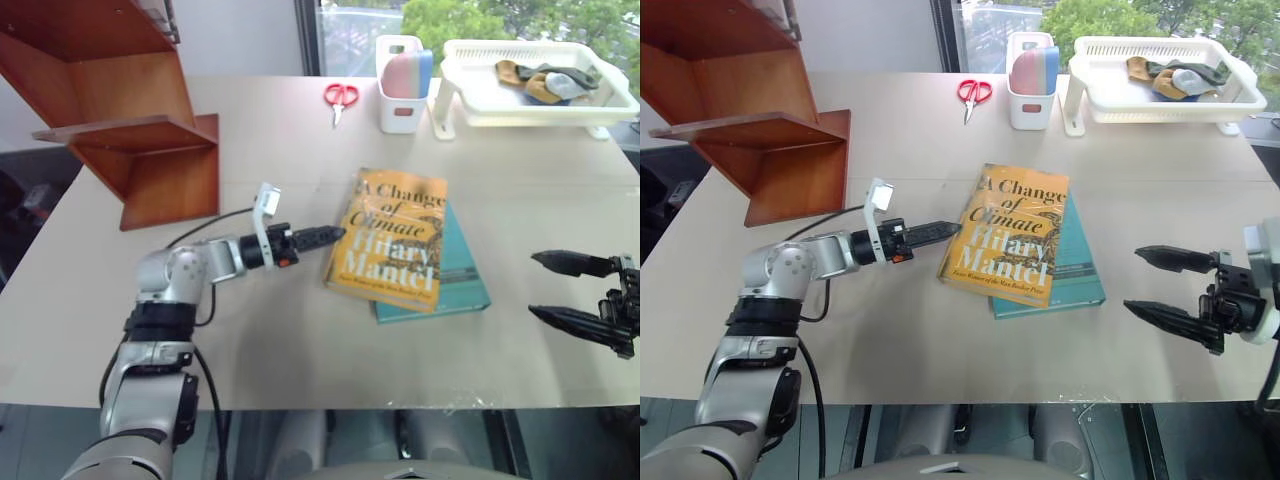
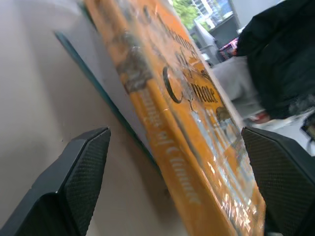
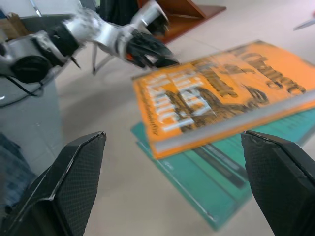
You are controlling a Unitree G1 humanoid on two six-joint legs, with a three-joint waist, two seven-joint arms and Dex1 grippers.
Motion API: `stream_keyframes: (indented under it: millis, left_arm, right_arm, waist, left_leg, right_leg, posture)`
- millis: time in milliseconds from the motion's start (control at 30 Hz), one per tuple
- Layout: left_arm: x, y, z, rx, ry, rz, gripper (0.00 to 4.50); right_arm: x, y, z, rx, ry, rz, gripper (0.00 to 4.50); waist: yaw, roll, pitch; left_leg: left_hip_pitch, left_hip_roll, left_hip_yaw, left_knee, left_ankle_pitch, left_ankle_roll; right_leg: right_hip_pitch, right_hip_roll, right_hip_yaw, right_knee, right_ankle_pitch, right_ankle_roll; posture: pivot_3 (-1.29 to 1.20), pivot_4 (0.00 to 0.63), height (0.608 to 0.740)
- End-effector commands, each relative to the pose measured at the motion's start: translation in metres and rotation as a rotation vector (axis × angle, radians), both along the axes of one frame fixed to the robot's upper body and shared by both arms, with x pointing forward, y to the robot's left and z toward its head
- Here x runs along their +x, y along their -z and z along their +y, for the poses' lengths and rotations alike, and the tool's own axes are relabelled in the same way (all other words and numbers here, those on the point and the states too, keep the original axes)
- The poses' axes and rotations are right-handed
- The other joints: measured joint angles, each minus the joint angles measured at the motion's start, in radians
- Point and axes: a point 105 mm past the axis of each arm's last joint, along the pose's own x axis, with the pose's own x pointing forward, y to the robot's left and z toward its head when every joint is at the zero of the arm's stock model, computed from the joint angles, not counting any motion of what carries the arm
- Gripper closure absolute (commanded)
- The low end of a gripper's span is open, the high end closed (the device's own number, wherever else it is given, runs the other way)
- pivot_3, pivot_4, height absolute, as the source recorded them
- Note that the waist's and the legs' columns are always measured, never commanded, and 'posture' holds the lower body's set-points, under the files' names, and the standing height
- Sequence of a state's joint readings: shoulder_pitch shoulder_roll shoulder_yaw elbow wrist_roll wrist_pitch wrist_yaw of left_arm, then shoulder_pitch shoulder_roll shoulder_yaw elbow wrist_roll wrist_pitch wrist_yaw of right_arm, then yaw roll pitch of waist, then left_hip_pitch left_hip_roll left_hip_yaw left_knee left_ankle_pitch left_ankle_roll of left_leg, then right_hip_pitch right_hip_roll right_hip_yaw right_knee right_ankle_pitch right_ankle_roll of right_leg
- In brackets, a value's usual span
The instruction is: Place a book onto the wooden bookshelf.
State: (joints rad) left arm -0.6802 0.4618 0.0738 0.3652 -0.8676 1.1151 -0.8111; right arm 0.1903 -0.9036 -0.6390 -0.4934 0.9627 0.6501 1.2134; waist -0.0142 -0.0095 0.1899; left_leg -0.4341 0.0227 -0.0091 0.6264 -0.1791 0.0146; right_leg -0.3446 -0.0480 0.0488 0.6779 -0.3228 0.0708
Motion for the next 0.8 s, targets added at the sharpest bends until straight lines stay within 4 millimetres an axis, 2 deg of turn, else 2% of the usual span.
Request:
stream_keyframes:
  millis: [33,233,333,400,567,600,700,800]
  left_arm:
    - [0.005,0.000,-0.007,-0.047,0.020,0.063,0.02]
    - [0.017,-0.004,-0.018,-0.118,0.020,0.096,0.02]
    - [0.021,-0.008,-0.018,-0.146,0.007,0.110,0.77]
    - [0.020,-0.010,-0.017,-0.163,0.009,0.116,1.61]
    - [0.008,-0.007,-0.020,-0.156,0.055,0.131,4.08]
    - [0.005,-0.007,-0.021,-0.158,0.063,0.133,4.32]
    - [0.003,-0.011,-0.018,-0.176,0.047,0.129,4.40]
    - [0.004,-0.036,-0.011,-0.242,0.015,0.073,4.40]
  right_arm:
    - [-0.012,-0.017,0.013,0.011,-0.016,-0.059,0.00]
    - [-0.017,-0.017,0.011,0.008,0.025,-0.063,0.00]
    - [-0.017,-0.018,0.009,0.009,0.034,-0.064,0.00]
    - [-0.017,-0.019,0.008,0.010,0.037,-0.065,0.00]
    - [-0.009,-0.022,0.004,0.008,0.050,-0.092,0.00]
    - [-0.007,-0.023,0.002,0.009,0.052,-0.095,0.00]
    - [-0.002,-0.023,-0.002,0.000,0.052,-0.103,0.00]
    - [0.004,-0.023,-0.006,0.009,0.056,-0.111,0.00]
  waist:
    - [-0.002,-0.001,0.000]
    - [0.005,-0.002,0.001]
    - [0.004,-0.003,0.001]
    - [0.002,-0.003,0.001]
    - [0.001,-0.003,0.002]
    - [0.001,-0.003,0.002]
    - [0.003,-0.003,0.002]
    - [0.003,-0.004,0.002]
  left_leg:
    - [0.000,0.000,0.000,0.000,0.000,0.000]
    - [-0.001,0.000,-0.001,0.000,0.000,0.000]
    - [-0.002,0.000,-0.001,0.001,0.000,0.000]
    - [-0.002,0.000,-0.001,0.001,0.000,0.000]
    - [-0.002,0.000,-0.002,0.001,0.000,0.000]
    - [-0.002,0.000,-0.002,0.001,0.000,0.000]
    - [-0.002,0.000,-0.002,0.001,0.000,0.000]
    - [-0.002,0.000,-0.002,0.001,0.000,0.000]
  right_leg:
    - [0.000,0.000,0.000,0.000,0.000,0.000]
    - [0.000,0.000,-0.001,0.000,0.000,0.000]
    - [0.000,0.000,-0.002,0.000,0.000,0.000]
    - [0.000,0.000,-0.002,0.000,0.000,0.000]
    - [0.000,0.000,-0.002,0.000,0.000,0.000]
    - [0.000,0.000,-0.002,0.000,0.000,0.000]
    - [0.000,-0.001,-0.002,0.000,0.000,0.000]
    - [0.000,-0.001,-0.003,0.000,0.000,0.000]
  posture:
    - [0.00,0.150,0.740]
    - [0.00,0.150,0.740]
    - [0.00,0.150,0.740]
    - [0.00,0.150,0.740]
    - [0.00,0.150,0.740]
    - [0.00,0.150,0.740]
    - [0.00,0.150,0.740]
    - [0.00,0.150,0.740]
